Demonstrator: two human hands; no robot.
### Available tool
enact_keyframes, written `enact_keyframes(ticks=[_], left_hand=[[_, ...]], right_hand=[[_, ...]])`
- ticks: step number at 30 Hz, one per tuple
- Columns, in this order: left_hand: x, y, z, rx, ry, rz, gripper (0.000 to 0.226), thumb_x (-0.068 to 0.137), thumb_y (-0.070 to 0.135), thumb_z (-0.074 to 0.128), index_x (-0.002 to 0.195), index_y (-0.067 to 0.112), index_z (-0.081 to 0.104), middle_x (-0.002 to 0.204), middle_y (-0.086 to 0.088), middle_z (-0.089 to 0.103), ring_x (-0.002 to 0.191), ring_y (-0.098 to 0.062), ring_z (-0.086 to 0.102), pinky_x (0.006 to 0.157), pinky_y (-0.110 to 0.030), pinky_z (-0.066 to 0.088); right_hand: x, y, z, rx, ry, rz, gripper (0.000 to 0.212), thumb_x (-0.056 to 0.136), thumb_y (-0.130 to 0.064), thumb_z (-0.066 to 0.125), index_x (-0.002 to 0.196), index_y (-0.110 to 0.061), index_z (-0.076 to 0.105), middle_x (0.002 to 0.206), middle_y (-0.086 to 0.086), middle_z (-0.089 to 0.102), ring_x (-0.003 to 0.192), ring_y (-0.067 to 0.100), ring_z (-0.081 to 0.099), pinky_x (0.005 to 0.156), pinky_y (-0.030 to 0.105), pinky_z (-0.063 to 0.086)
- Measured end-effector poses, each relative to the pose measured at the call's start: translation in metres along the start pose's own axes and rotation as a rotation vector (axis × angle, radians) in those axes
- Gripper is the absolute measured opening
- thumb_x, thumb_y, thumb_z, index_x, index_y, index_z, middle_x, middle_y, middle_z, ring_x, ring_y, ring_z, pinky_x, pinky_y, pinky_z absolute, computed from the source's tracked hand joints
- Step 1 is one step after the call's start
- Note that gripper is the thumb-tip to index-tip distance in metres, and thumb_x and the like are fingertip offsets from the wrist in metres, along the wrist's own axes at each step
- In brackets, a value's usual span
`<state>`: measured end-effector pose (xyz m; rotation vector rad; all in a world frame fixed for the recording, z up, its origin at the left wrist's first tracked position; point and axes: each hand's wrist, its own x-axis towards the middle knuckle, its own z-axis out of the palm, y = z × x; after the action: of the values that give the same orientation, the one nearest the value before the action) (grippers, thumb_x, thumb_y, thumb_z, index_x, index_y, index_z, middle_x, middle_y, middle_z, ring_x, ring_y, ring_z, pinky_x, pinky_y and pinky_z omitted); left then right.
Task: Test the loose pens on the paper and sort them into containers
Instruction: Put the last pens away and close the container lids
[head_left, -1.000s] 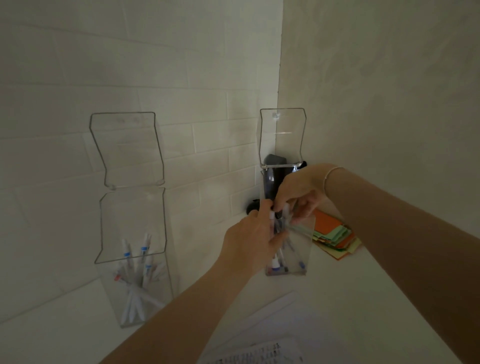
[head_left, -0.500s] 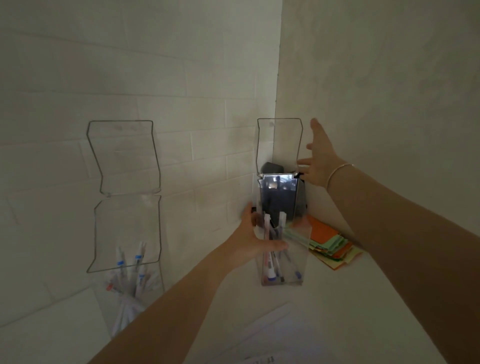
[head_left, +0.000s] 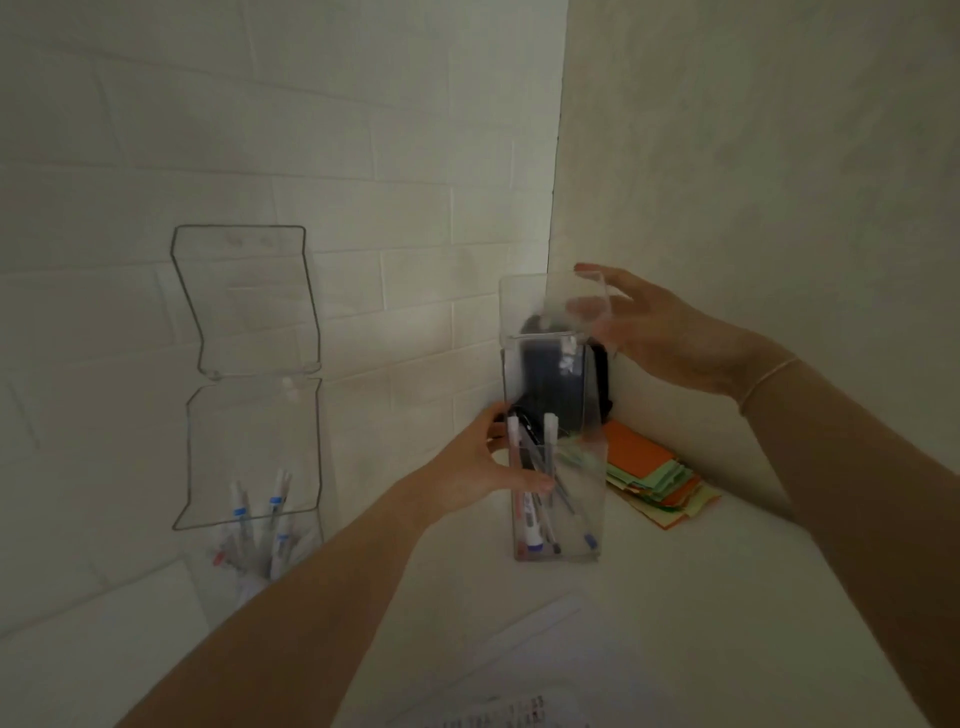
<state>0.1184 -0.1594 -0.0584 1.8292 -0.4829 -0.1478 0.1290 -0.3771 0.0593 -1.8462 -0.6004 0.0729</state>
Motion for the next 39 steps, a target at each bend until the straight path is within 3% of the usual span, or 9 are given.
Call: enact_keyframes(ticks=[7, 12, 18, 22, 27, 31, 34, 37, 39], left_hand=[[-0.002, -0.001, -0.003, -0.009, 0.036, 0.014, 0.075, 0.064, 0.007, 0.084, 0.12, 0.034, 0.043, 0.123, 0.006, 0.055, 0.11, -0.006, 0.054, 0.079, -0.015, 0.05], [0.0, 0.0, 0.002, 0.045, -0.006, 0.019, 0.079, 0.064, 0.011, 0.085, 0.128, 0.029, 0.042, 0.123, 0.006, 0.057, 0.109, -0.003, 0.055, 0.08, -0.015, 0.049], [-0.006, 0.015, 0.01, 0.146, -0.025, -0.081, 0.087, 0.065, 0.023, 0.085, 0.137, 0.026, 0.034, 0.132, 0.006, 0.05, 0.12, -0.01, 0.048, 0.097, -0.025, 0.043], [-0.034, 0.067, 0.0, 0.533, -0.154, -0.115, 0.052, 0.084, 0.021, 0.069, 0.131, 0.011, 0.048, 0.122, 0.001, 0.052, 0.112, -0.012, 0.049, 0.073, -0.009, 0.037], [-0.09, 0.137, -0.081, 0.62, 0.111, -0.068, 0.012, 0.088, 0.016, 0.06, 0.085, 0.009, 0.069, 0.08, -0.004, 0.074, 0.074, -0.011, 0.071, 0.069, -0.021, 0.056], [-0.121, 0.126, -0.133, 0.819, 0.486, -0.063, 0.016, 0.087, 0.016, 0.057, 0.077, 0.014, 0.068, 0.069, -0.001, 0.07, 0.063, -0.009, 0.068, 0.068, -0.028, 0.055], [-0.13, 0.09, -0.149, 1.045, 0.522, -0.194, 0.014, 0.087, 0.019, 0.055, 0.086, 0.017, 0.069, 0.08, -0.003, 0.07, 0.07, -0.017, 0.067, 0.071, -0.032, 0.056], [-0.144, 0.07, -0.157, 1.284, 0.527, -0.206, 0.02, 0.089, 0.03, 0.053, 0.102, 0.026, 0.068, 0.103, -0.003, 0.067, 0.088, -0.023, 0.064, 0.07, -0.029, 0.046], [-0.152, 0.063, -0.159, 1.394, 0.43, -0.261, 0.029, 0.089, 0.041, 0.053, 0.116, 0.034, 0.06, 0.116, -0.001, 0.061, 0.102, -0.023, 0.061, 0.078, -0.031, 0.043]], right_hand=[[-0.008, 0.001, 0.024, -0.3, -0.02, 0.006, 0.08, 0.067, 0.0, 0.079, 0.133, -0.029, 0.044, 0.138, -0.003, 0.049, 0.129, 0.017, 0.044, 0.109, 0.039, 0.038], [-0.017, -0.012, 0.022, -0.635, -0.038, 0.075, 0.059, 0.072, -0.011, 0.078, 0.122, -0.028, 0.051, 0.114, -0.014, 0.05, 0.115, 0.016, 0.048, 0.093, 0.027, 0.042], [-0.007, -0.038, 0.04, -1.094, -0.084, 0.383, 0.073, 0.072, -0.018, 0.078, 0.134, -0.02, 0.038, 0.13, 0.007, 0.038, 0.114, 0.027, 0.046, 0.093, 0.036, 0.045], [0.0, -0.057, 0.084, -1.472, 0.031, 0.296, 0.071, 0.078, -0.017, 0.069, 0.138, -0.011, 0.031, 0.134, 0.016, 0.036, 0.121, 0.034, 0.043, 0.099, 0.045, 0.042], [0.007, -0.099, 0.161, -0.936, 0.287, -0.312, 0.031, 0.085, -0.006, 0.053, 0.116, -0.009, 0.052, 0.117, 0.011, 0.047, 0.097, 0.025, 0.053, 0.082, 0.033, 0.047], [0.02, -0.112, 0.213, -0.591, 0.023, -0.067, 0.017, 0.086, 0.001, 0.05, 0.098, -0.005, 0.061, 0.094, 0.015, 0.066, 0.081, 0.025, 0.068, 0.073, 0.031, 0.057], [0.031, -0.105, 0.252, -0.722, -0.218, 0.115, 0.014, 0.087, -0.001, 0.049, 0.092, 0.0, 0.062, 0.084, 0.014, 0.066, 0.083, 0.025, 0.067, 0.069, 0.027, 0.056], [0.038, -0.09, 0.283, -0.883, -0.311, 0.194, 0.032, 0.089, -0.006, 0.049, 0.119, 0.0, 0.053, 0.11, 0.015, 0.06, 0.102, 0.028, 0.06, 0.077, 0.03, 0.049], [0.045, -0.081, 0.294, -0.95, -0.396, 0.26, 0.017, 0.09, -0.007, 0.048, 0.103, 0.0, 0.056, 0.099, 0.013, 0.059, 0.089, 0.024, 0.06, 0.068, 0.028, 0.047]])
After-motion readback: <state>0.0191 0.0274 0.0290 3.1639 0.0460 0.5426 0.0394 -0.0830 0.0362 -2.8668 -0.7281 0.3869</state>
